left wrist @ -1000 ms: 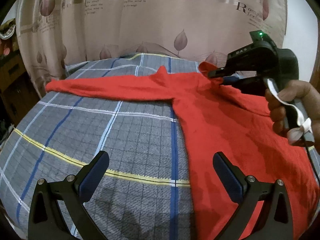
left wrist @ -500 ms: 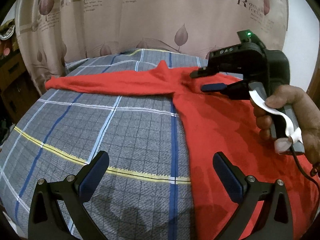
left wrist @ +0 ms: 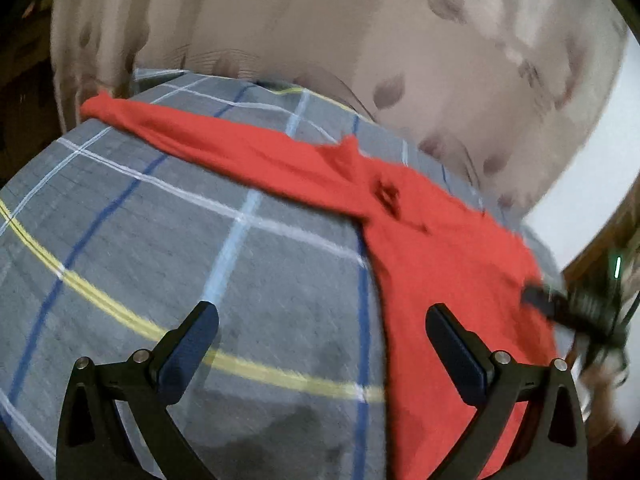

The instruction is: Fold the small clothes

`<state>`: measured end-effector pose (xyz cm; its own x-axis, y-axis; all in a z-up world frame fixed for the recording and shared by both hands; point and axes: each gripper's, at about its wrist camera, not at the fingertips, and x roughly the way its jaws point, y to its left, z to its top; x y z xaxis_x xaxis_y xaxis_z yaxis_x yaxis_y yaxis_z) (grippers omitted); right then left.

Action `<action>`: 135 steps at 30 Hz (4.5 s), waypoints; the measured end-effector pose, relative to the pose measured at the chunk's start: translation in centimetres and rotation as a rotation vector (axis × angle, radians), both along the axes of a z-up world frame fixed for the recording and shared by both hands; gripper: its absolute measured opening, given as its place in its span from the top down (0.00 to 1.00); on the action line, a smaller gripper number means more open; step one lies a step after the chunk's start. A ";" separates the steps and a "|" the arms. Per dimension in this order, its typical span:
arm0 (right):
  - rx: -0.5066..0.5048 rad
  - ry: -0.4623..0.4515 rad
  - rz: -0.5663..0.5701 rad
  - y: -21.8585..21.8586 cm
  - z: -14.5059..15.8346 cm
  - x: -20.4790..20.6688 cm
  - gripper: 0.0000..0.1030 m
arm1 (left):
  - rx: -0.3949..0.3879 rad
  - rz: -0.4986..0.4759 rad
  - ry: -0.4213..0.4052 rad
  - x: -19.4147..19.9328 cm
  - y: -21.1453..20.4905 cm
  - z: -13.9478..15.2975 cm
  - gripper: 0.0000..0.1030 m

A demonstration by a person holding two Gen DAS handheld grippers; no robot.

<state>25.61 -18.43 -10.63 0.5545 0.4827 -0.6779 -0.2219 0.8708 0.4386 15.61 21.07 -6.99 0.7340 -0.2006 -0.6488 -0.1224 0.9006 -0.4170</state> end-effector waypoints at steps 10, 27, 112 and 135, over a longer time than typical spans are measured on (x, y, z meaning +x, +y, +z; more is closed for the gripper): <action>-0.078 -0.048 0.011 0.1 -1.0 -1.6 0.31 | -0.092 0.259 0.004 7.4 16.8 1.1 0.15; -0.137 -0.078 0.020 1.0 -1.3 -2.2 0.24 | -0.267 0.385 0.176 14.9 26.9 -2.5 0.94; 0.665 0.114 -0.243 -17.3 -3.0 7.2 0.86 | -0.113 -0.144 -0.071 13.1 -11.3 -1.7 0.03; 0.624 0.074 -0.012 -15.2 2.9 8.9 0.93 | -0.155 -0.133 -0.079 13.2 -10.7 -2.0 0.03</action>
<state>34.55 -33.60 -7.73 0.5249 0.7939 -0.3069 -0.1632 0.4478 0.8791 28.78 10.39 -9.01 0.7417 -0.3918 -0.5445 0.0311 0.8309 -0.5555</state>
